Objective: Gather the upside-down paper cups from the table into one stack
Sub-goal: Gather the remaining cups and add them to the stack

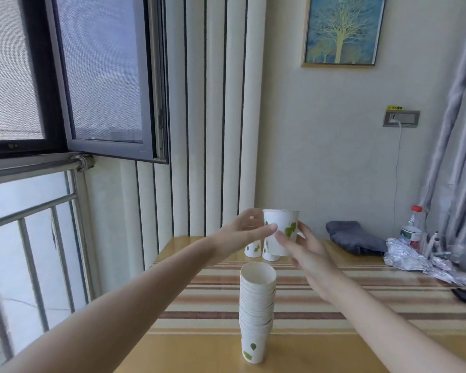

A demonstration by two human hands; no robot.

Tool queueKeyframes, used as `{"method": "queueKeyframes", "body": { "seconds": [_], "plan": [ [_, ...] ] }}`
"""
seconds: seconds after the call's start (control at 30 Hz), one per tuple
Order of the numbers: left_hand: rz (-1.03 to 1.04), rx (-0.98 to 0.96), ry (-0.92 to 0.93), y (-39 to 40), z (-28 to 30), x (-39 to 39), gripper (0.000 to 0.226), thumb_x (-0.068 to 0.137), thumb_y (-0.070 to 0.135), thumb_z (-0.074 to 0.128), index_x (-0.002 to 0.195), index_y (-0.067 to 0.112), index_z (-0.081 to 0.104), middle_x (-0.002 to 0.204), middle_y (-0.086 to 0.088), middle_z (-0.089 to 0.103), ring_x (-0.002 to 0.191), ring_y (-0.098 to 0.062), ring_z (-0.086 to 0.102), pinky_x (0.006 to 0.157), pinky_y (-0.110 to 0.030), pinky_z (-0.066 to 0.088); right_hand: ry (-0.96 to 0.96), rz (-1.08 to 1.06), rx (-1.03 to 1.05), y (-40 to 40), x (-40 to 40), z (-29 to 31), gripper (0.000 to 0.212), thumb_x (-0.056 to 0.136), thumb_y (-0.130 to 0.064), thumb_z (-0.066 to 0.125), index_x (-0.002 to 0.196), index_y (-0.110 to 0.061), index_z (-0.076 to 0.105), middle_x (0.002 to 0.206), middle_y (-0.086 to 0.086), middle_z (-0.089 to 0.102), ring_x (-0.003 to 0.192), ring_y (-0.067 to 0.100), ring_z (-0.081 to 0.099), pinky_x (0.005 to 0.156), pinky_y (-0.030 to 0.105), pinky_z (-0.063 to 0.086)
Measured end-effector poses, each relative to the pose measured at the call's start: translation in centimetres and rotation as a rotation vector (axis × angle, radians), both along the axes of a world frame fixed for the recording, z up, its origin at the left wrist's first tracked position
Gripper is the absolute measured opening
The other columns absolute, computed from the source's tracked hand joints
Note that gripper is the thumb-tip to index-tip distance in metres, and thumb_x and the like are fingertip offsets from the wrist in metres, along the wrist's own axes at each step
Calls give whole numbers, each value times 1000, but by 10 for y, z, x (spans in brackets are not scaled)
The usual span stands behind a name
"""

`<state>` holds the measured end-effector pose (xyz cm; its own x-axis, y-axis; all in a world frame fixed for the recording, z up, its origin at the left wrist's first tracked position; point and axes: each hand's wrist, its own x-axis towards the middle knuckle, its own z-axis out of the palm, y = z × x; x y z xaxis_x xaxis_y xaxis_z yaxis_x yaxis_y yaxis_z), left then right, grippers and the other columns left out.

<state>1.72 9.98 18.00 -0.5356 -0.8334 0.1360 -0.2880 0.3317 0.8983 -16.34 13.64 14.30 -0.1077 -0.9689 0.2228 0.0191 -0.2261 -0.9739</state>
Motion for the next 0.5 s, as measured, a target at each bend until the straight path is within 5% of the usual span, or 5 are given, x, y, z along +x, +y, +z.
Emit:
{"method": "queueKeyframes", "body": {
  "seconds": [0.2,0.3,0.37,0.5],
  "plan": [
    [122,2,63,-11,-12,5,80,77,44,80,146,26,42,140,-2,54,124,-17,55,97,-28,46,306,84,32,-5,20,-23,50,69,-36,83,112,-42,59,115,-13,68,116,5,58,97,31,48],
    [101,21,23,-14,-29,7,77,79,33,81,145,21,45,135,0,58,121,-15,58,99,-27,49,416,117,39,-4,9,-30,73,65,-40,86,129,-44,51,130,-21,53,126,0,44,100,27,38],
    [33,59,7,-19,-38,8,79,80,30,80,147,22,40,138,1,57,125,-14,55,104,-30,47,394,141,69,-8,-5,-32,96,56,-52,85,141,-43,42,137,-18,44,131,2,37,102,28,33],
    [31,74,15,-42,-36,9,71,85,51,68,146,28,41,140,7,53,130,-12,48,107,-31,39,186,85,140,-24,-42,-29,96,48,-73,76,136,-45,48,143,-12,45,130,5,43,110,39,32]
  ]
}}
